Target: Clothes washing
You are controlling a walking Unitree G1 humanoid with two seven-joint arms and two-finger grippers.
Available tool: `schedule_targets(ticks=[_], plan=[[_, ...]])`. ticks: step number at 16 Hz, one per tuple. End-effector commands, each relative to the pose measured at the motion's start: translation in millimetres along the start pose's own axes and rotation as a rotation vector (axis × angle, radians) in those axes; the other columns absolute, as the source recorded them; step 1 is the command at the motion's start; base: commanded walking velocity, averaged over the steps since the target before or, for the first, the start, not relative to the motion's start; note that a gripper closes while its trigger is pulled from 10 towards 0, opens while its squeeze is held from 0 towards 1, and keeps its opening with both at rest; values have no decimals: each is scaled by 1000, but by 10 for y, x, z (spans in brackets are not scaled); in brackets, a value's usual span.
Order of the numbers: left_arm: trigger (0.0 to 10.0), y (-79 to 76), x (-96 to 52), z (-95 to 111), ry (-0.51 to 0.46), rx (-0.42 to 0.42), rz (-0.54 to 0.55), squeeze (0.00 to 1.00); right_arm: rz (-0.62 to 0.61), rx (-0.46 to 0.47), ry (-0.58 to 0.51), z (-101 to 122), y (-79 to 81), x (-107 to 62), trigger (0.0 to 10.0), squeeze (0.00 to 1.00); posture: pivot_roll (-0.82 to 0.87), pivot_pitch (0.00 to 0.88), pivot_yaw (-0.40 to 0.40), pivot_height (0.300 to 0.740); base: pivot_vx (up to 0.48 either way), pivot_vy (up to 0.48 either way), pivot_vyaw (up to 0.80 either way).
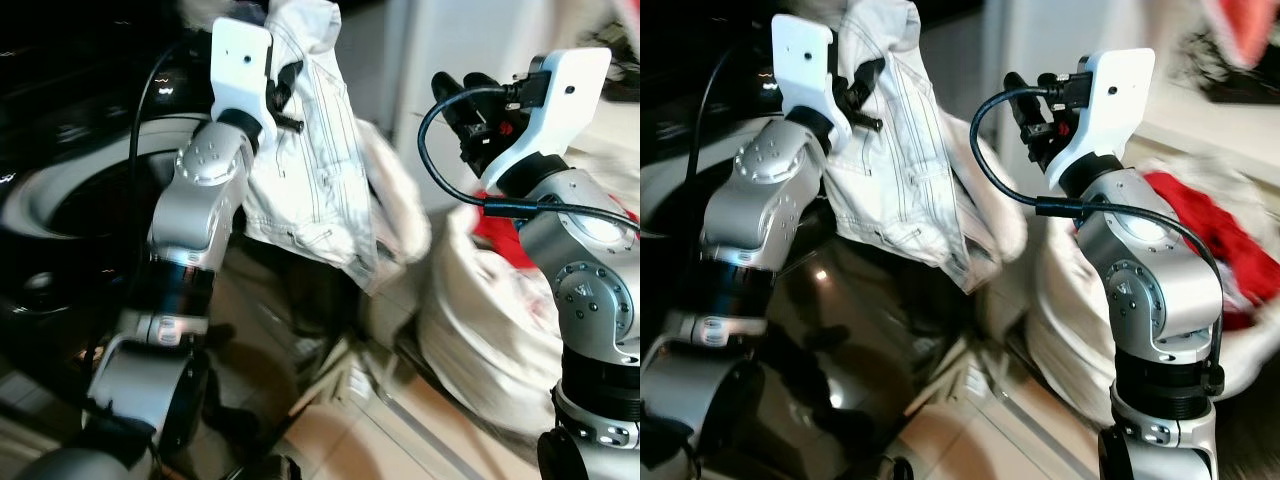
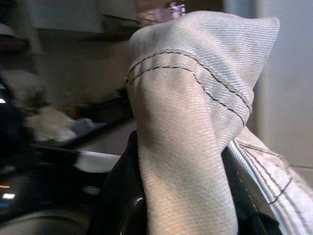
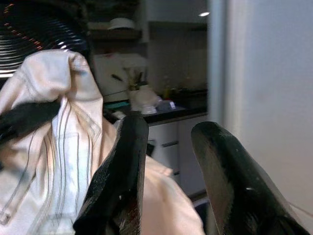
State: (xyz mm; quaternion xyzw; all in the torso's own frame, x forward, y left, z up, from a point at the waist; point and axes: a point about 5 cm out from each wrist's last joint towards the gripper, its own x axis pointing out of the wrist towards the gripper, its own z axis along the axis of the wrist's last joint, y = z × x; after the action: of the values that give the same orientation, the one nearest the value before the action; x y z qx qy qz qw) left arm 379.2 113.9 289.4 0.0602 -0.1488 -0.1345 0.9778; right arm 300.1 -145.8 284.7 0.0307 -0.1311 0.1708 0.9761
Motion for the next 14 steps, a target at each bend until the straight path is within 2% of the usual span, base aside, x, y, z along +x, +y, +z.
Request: schedule_targets(ticks=[1, 4, 5, 6, 7, 9, 10, 11, 12, 13, 14], plan=[[10000, 183, 46, 251, -102, 37, 67, 0, 6, -6, -15, 19, 10, 8, 10000, 0, -13, 0, 83, 740, 266, 0, 800], [10000, 362, 165, 426, -138, 85, 125, 0, 14, -9, -23, 24, 19, 15, 10000, 0, -11, 0, 82, 740, 264, 0, 800], [10000, 455, 188, 511, -171, 124, 186, 0, 11, 14, -34, 26, 21, 17, 10000, 0, -12, 0, 81, 740, 0, 0, 0], [10000, 644, 220, 719, -221, 248, 301, 0, 11, 33, -33, 18, 30, 13, 10000, 0, -12, 0, 80, 740, 0, 0, 0], [10000, 725, 221, 793, -236, 323, 358, 0, 16, 35, -34, 18, 34, 11, 10000, 0, -12, 0, 80, 740, 0, 0, 0], [10000, 1040, 173, 997, -226, 733, 607, 0, 27, 41, -40, 18, 54, 10, 10000, 0, -13, 0, 82, 740, 0, 0, 0], [10000, 1111, 166, 970, -191, 834, 659, 0, 34, 39, -38, 12, 67, 8, 10000, 0, -13, 0, 82, 740, 0, 0, 0], [10000, 1136, 176, 900, -153, 873, 662, 0, 42, 37, -35, 3, 79, 4, 10000, 0, -13, 0, 82, 740, 0, 0, 0], [10000, 1163, 182, 728, -71, 912, 657, 0, 53, 35, -25, -16, 99, 2, 10000, 0, -10, 0, 81, 740, 0, 0, 0], [10000, 1165, 171, 476, 26, 911, 618, 0, 70, 32, -15, -38, 128, -2, 10000, 0, -9, 0, 80, 740, 0, 0, 0], [10000, 1121, 155, 206, 116, 870, 560, 0, 85, 35, -7, -54, 154, -4, 10000, 0, -9, 0, 80, 740, 0, 0, 0]])
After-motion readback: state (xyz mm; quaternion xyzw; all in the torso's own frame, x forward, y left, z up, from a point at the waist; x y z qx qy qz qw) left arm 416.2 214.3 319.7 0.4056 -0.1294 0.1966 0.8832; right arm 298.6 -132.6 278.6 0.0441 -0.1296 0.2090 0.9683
